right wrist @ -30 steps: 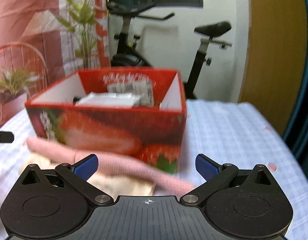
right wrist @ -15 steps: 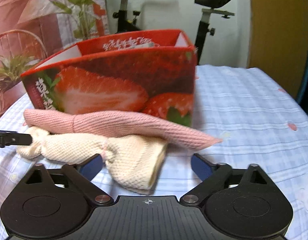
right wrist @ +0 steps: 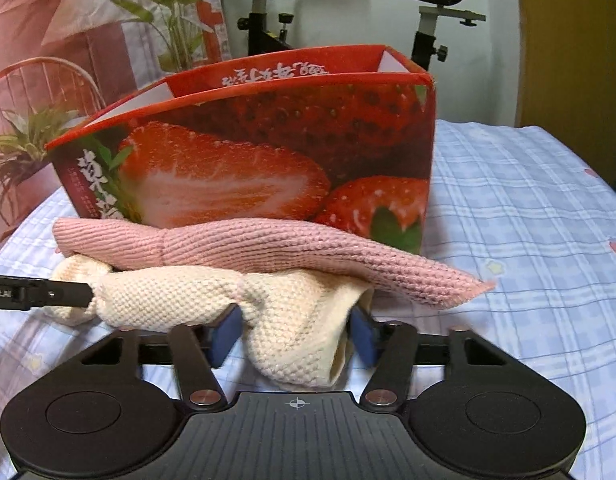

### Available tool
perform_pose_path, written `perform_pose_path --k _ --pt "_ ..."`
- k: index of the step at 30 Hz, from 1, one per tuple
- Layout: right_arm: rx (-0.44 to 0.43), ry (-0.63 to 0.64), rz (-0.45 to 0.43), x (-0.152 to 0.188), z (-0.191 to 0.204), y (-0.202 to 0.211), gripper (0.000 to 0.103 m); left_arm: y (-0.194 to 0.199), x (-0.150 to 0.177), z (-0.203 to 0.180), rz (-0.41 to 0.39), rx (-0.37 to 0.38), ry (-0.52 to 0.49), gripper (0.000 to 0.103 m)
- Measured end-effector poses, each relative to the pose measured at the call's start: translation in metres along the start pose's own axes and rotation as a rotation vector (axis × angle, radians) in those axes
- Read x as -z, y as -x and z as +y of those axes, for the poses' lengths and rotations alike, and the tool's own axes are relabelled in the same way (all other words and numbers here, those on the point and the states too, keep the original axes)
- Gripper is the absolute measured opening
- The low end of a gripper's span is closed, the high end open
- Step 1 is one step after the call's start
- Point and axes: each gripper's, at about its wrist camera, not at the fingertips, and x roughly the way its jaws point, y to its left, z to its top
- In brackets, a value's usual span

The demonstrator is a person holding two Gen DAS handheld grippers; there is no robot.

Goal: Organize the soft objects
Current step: 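Lift the cream cloth with the right tool and carry it over the box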

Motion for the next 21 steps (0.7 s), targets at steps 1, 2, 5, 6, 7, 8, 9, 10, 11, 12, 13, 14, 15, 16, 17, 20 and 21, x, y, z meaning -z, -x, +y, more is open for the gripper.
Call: perform_pose_path --k 1,2,5,6,7,8,9,10,11,12,13,14,15,16,17,20,21 --pt "-0.001 0.012 0.001 0.000 0.002 0.001 0.038 0.001 0.001 -0.001 -0.001 0.002 0.006 0.035" --pt "0.000 0.023 0.004 0.001 0.004 0.002 0.033 0.002 0.002 -0.001 -0.002 0.007 0.013 0.032" --pt "-0.001 0.017 0.014 0.002 0.004 0.005 0.028 0.006 0.006 -0.002 0.003 0.015 0.018 0.031" --pt "0.004 0.009 0.025 0.002 0.004 0.006 0.027 0.008 0.007 -0.002 0.007 0.020 0.020 0.031" --pt "0.007 0.004 0.033 0.002 0.004 0.008 0.026 0.010 0.009 -0.002 0.010 0.025 0.022 0.031" --pt "0.006 -0.003 0.038 0.003 0.004 0.011 0.025 0.012 0.011 -0.002 0.013 0.028 0.022 0.031" --pt "0.001 -0.012 0.045 0.005 0.003 0.014 0.025 0.014 0.014 -0.002 0.015 0.029 0.021 0.031" --pt "-0.004 -0.018 0.049 0.007 0.003 0.017 0.025 0.016 0.016 -0.002 0.017 0.031 0.021 0.031" --pt "-0.010 -0.023 0.051 0.011 0.002 0.021 0.025 0.019 0.019 -0.002 0.018 0.032 0.023 0.031" --pt "-0.015 -0.027 0.052 0.014 0.002 0.024 0.025 0.022 0.022 -0.002 0.020 0.033 0.025 0.031" --pt "-0.018 -0.035 0.053 0.018 0.002 0.028 0.025 0.024 0.025 -0.002 0.021 0.034 0.027 0.031" --pt "-0.025 -0.046 0.053 0.021 0.001 0.032 0.025 0.027 0.028 -0.003 0.023 0.035 0.029 0.031" --pt "-0.030 -0.055 0.054 0.024 0.000 0.035 0.025 0.029 0.032 -0.004 0.024 0.036 0.032 0.031" --pt "-0.034 -0.059 0.054 0.026 0.000 0.037 0.025 0.032 0.034 -0.004 0.025 0.036 0.033 0.031" --pt "-0.037 -0.058 0.054 0.029 0.000 0.040 0.025 0.034 0.038 -0.005 0.025 0.035 0.034 0.031" --pt "-0.044 -0.057 0.055 0.037 0.002 0.048 0.025 0.042 0.048 -0.007 0.020 0.034 0.039 0.031" --pt "-0.046 -0.058 0.055 0.039 0.003 0.050 0.025 0.044 0.050 -0.006 0.019 0.035 0.045 0.031"
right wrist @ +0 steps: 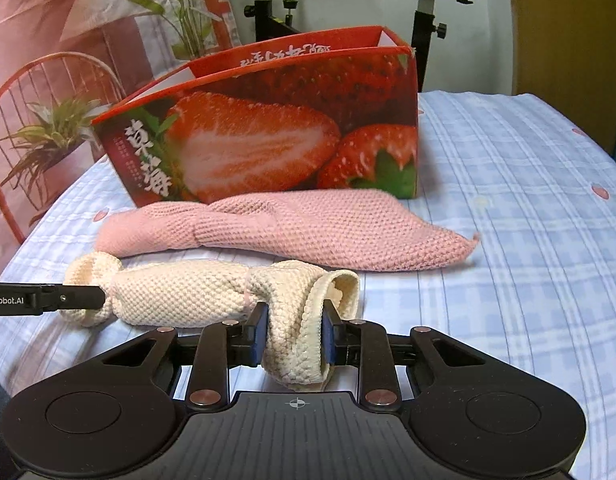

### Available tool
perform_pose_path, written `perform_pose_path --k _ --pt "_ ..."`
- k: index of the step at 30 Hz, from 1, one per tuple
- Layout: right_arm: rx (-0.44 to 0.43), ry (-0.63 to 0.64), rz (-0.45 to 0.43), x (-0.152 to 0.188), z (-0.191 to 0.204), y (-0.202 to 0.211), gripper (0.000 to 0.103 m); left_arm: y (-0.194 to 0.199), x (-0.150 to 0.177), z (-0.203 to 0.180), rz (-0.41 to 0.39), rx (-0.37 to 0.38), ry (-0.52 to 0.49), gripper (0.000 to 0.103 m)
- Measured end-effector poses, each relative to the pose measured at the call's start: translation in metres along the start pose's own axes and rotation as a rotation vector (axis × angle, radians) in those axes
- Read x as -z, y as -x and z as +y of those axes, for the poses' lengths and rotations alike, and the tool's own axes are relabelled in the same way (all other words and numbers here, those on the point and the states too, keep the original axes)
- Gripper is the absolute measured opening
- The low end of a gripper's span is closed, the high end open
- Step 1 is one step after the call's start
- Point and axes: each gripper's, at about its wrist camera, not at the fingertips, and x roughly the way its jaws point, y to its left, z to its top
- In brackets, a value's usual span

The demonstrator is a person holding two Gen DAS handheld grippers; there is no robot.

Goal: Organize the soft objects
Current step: 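Lift the cream cloth with the right tool and carry it over the box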

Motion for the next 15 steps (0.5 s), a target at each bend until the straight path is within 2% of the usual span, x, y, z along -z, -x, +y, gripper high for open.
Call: perform_pose_path --k 12,15 --pt "-0.003 0.009 -0.006 0.012 0.005 0.009 0.025 0.006 0.011 0.001 -0.009 0.004 0.024 0.033" --pt "-0.017 -0.030 -0.001 0.013 0.002 0.009 0.025 0.007 0.012 0.001 -0.013 0.011 0.035 0.033"
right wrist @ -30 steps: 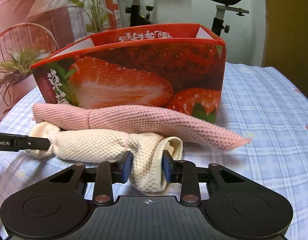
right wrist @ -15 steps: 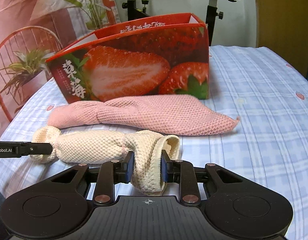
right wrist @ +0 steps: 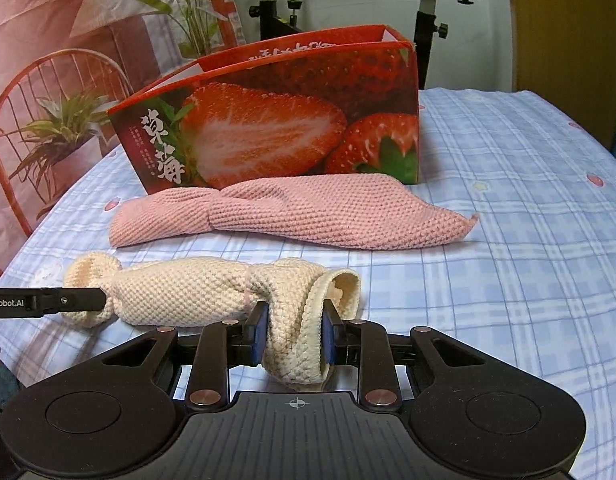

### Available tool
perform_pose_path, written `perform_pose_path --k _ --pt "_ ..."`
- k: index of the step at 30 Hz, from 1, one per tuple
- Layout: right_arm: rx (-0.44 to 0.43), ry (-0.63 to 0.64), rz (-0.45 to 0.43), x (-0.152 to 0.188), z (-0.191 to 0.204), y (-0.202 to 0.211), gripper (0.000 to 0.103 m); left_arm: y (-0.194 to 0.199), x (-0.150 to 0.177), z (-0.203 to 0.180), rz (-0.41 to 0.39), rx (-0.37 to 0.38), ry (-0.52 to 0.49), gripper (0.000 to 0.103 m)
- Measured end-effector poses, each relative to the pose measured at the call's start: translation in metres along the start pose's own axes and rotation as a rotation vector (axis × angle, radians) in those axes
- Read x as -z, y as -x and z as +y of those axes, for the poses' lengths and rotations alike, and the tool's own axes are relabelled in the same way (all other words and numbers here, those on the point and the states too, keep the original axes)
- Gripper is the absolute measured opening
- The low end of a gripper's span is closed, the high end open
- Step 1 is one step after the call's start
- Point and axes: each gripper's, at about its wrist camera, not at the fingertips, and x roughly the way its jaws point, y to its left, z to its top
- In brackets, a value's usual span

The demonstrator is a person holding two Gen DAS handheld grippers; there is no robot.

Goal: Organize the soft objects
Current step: 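Lift the cream cloth with the right tool and carry it over the box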

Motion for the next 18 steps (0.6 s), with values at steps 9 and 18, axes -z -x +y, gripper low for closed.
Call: perform_pose_path --k 9,18 --pt "-0.014 0.001 -0.026 0.001 0.005 0.005 0.024 0.010 0.001 -0.003 -0.043 -0.003 0.005 0.029" --pt "-0.048 0.012 -0.124 -0.019 0.007 0.024 0.023 0.029 -0.014 -0.011 -0.127 -0.006 -0.025 0.029"
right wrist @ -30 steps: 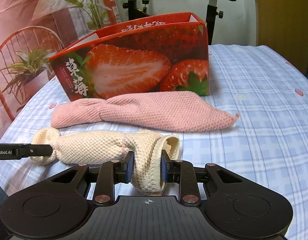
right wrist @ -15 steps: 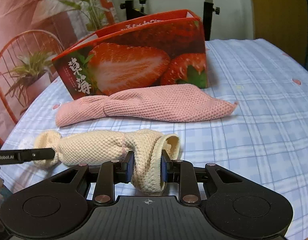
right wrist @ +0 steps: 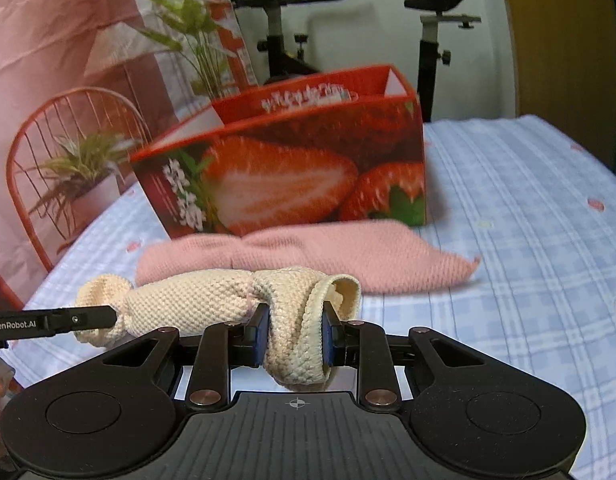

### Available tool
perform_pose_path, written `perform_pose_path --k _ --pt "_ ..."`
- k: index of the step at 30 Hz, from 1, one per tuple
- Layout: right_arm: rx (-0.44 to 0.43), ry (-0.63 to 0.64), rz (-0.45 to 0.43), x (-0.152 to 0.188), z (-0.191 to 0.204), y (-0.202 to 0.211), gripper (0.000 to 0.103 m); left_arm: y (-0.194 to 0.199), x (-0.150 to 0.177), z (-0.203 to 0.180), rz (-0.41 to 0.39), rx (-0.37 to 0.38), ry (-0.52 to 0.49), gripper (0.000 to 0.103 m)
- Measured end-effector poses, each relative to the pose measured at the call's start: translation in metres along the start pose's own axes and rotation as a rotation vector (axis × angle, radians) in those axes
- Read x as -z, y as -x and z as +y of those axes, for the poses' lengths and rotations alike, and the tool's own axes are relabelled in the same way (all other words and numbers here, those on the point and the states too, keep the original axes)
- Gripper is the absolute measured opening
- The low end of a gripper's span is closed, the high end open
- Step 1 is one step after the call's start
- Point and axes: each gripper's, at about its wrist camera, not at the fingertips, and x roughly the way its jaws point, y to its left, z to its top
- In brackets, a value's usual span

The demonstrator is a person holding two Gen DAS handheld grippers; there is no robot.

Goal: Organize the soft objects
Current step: 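Lift the cream cloth with the right tool and carry it over the box, then lower the cream cloth into the box and open the right tool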

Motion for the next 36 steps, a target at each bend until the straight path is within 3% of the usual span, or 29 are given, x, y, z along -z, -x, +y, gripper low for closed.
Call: perform_pose_path --k 9,19,26,36 --pt "-0.028 0.052 -0.105 -0.056 0.002 0.010 0.024 0.011 -0.056 -0.014 -0.100 0.015 -0.037 0.029" --pt "-0.034 0.025 -0.169 -0.128 -0.017 0.002 0.024 -0.006 -0.117 -0.034 -0.145 0.039 -0.095 0.029" --pt "-0.005 0.035 -0.171 -0.185 -0.029 -0.023 0.023 -0.037 -0.167 -0.029 -0.150 0.076 -0.054 0.029" --pt "0.078 0.126 -0.109 -0.228 -0.031 -0.089 0.023 -0.098 -0.208 -0.024 -0.093 0.019 -0.095 0.029"
